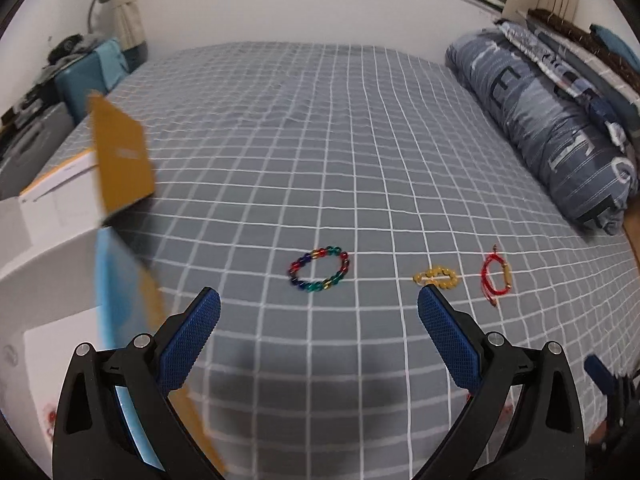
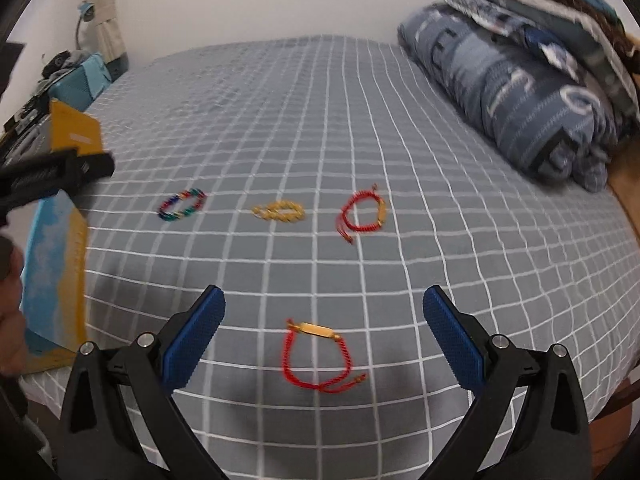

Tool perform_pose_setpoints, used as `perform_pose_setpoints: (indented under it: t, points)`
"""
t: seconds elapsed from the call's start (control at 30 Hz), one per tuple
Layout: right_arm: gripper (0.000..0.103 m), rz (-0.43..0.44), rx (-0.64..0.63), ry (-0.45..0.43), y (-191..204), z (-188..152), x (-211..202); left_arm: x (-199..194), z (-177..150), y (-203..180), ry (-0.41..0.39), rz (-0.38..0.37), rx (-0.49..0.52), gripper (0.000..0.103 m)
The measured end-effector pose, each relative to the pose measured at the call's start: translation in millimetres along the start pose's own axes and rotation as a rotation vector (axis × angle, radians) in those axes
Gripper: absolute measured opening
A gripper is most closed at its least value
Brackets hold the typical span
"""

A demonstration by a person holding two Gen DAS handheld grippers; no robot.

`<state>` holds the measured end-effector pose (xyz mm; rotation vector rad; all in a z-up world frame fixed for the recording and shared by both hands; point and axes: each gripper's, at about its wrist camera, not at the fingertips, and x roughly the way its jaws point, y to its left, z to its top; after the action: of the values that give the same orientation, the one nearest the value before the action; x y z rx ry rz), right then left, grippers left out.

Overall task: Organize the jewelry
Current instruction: 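Move both open tools back over the bracelets on the bed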

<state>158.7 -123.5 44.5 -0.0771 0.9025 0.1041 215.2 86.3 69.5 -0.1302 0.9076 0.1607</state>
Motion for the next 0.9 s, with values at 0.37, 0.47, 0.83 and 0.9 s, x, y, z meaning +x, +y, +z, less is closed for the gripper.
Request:
perform_pose_setpoints:
  t: [0.37,0.47,0.83,0.9]
  points:
    - [0.095,0.036,0.002,0.092,-20,-18,57,110,15,-21,0.103,0.082,0.042,0.097]
    - [0.092,0.046,-0.01,0.115,-20,-22,66,131,15,-19,0.132,0.088,0.035,0.096]
    - [0.083,0.122,0.009,0.162,-20,-32,90,167,4,-13,0.18,0.078,-0.005,0.097]
    - [0.082,0.131,0.01,0.166,-19,-33,91,167,4,-14,0.177,0.084,0.001,0.096]
